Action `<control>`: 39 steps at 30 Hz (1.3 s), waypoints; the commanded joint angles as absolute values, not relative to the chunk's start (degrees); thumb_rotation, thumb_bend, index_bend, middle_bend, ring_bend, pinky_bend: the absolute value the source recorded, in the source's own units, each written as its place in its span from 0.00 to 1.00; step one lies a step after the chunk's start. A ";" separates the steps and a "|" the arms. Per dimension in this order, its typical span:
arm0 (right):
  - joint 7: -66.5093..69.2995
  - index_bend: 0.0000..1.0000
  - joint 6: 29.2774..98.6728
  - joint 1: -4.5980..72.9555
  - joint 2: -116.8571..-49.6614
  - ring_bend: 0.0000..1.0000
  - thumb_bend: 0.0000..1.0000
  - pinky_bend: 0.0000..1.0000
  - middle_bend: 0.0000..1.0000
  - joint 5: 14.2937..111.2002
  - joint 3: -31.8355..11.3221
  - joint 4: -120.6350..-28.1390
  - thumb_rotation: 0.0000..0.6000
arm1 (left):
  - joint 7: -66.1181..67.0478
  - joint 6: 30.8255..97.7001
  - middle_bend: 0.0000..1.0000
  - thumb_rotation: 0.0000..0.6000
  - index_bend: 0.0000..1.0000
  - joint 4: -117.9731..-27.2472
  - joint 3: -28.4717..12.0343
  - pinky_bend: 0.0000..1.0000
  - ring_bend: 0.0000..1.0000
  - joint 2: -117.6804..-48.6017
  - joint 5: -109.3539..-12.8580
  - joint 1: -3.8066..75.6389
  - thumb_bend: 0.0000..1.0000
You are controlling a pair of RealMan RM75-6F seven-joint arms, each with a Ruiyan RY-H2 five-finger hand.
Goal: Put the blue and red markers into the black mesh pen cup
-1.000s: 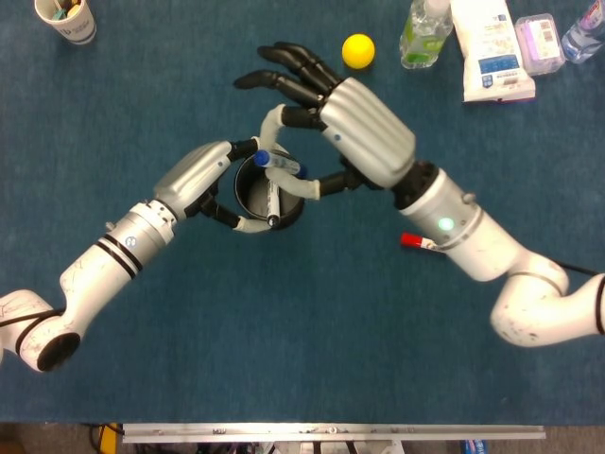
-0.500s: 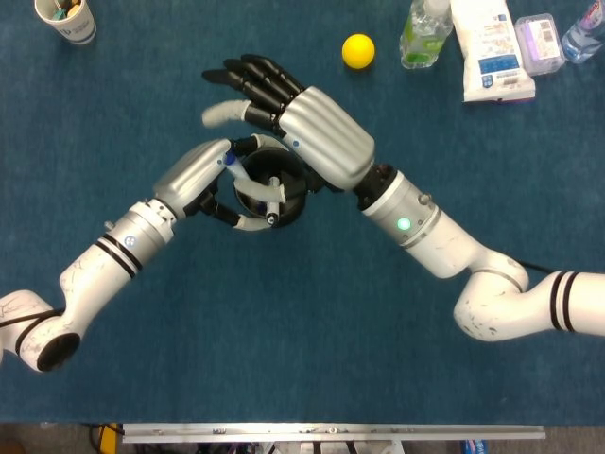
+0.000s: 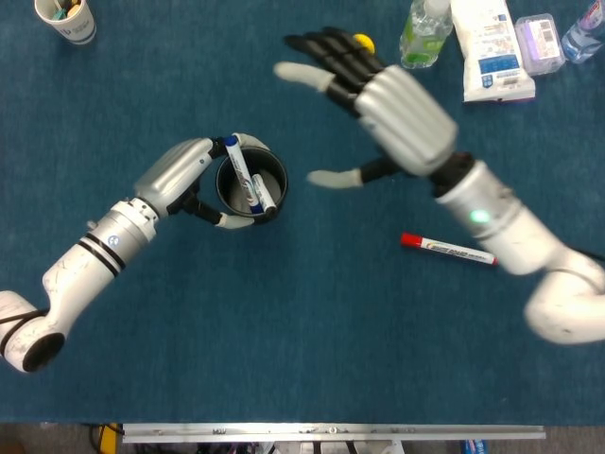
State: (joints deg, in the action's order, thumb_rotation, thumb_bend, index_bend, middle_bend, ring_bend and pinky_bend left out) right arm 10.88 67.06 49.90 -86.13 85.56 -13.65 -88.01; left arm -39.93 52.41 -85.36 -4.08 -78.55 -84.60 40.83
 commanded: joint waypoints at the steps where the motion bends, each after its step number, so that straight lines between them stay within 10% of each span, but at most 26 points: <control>1: 9.66 0.36 67.43 45.08 -78.42 0.00 0.15 0.00 0.15 86.80 -8.92 -92.34 1.00 | -40.09 52.51 0.34 1.00 0.32 -85.20 -3.90 0.25 0.29 -78.33 -84.77 40.68 0.15; 13: 3.29 0.55 64.03 38.71 -73.65 0.02 0.12 0.01 0.22 87.86 -0.12 -90.94 1.00 | -40.22 52.87 0.34 1.00 0.32 -85.22 -3.45 0.25 0.29 -77.62 -85.69 40.60 0.15; 39: -18.71 0.61 53.67 37.61 -86.23 0.02 0.12 0.01 0.24 81.28 1.55 -82.55 1.00 | -42.21 53.84 0.33 1.00 0.32 -84.10 -2.34 0.25 0.29 -78.25 -86.73 39.97 0.15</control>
State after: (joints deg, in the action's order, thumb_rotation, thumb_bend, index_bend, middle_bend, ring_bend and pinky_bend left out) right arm -18.21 54.07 37.62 -85.81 81.59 1.56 -82.88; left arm -42.18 53.82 -84.12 -2.37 -78.27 -86.71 39.99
